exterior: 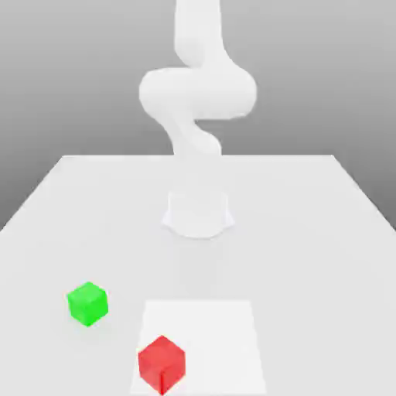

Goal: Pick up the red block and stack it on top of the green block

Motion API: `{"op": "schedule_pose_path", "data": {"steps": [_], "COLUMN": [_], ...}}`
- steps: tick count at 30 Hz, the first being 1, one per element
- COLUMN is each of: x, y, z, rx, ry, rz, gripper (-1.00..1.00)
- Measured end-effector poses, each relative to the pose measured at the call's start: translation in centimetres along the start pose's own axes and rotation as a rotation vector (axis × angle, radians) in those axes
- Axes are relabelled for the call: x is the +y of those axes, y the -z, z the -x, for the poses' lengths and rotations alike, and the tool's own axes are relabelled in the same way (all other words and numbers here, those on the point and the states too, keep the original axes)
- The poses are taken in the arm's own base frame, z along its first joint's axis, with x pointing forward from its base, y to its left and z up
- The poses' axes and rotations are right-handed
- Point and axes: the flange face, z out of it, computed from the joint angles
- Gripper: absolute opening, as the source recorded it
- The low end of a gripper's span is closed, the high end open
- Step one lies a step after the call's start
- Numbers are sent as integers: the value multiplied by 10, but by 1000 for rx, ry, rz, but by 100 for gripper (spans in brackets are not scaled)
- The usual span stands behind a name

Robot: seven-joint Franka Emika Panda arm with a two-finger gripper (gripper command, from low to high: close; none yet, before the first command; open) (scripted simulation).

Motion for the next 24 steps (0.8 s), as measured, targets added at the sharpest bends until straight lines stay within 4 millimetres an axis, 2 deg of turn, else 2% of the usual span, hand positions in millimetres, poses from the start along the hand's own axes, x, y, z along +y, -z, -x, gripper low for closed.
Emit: {"op": "schedule_pose_path", "data": {"steps": [6,13,19,24], "x": [20,75,141,196], "y": [-124,-250,-339,-396], "z": [7,33,70,118], "rx": [-61,-140,-216,-292], "ry": [-141,-307,-463,-592], "rz": [184,377,530,647], "gripper": [0,0,0,0]}}
